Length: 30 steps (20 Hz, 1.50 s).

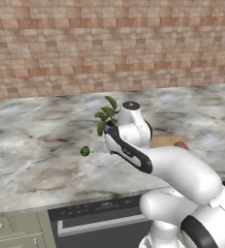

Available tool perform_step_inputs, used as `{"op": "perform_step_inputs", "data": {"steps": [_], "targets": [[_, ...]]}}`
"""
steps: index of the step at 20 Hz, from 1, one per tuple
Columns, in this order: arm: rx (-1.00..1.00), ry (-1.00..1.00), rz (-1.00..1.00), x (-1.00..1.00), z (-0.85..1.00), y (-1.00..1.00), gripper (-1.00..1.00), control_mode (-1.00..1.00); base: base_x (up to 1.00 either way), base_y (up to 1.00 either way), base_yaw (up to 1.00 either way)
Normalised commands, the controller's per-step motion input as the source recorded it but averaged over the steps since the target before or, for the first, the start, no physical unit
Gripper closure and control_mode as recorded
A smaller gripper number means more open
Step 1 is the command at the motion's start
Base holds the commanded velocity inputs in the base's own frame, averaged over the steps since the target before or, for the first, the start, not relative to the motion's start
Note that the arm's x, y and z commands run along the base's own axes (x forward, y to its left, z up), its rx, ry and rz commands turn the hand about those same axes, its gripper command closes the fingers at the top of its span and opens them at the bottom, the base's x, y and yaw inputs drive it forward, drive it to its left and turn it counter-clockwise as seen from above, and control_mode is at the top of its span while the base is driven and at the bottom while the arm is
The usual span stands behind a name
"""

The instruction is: Place the avocado, onion, tomato, and bell pepper on the cutting board.

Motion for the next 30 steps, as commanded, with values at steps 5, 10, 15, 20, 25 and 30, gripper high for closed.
{"op": "perform_step_inputs", "data": {"steps": [5, 10, 15, 20, 25, 30], "targets": [[0.00, 0.05, 0.08, 0.02, 0.00, 0.72, -1.00, -1.00, 0.00, 0.00, 0.00], [0.10, 0.03, 0.06, 0.12, 0.00, 0.49, -1.00, -1.00, 0.00, 0.00, 0.00], [0.09, 0.00, 0.02, 0.27, 0.03, 0.38, -1.00, -1.00, 0.00, 0.00, 0.00], [0.01, 0.00, -0.01, 0.38, 0.02, 0.18, -1.00, -1.00, 0.00, 0.00, 0.00], [0.00, 0.00, -0.03, 0.31, 0.02, 0.14, -1.00, -1.00, 0.00, 0.00, 0.00], [0.00, 0.00, 0.00, 0.26, 0.00, 0.06, -1.00, -1.00, 0.00, 0.00, 0.00]]}}
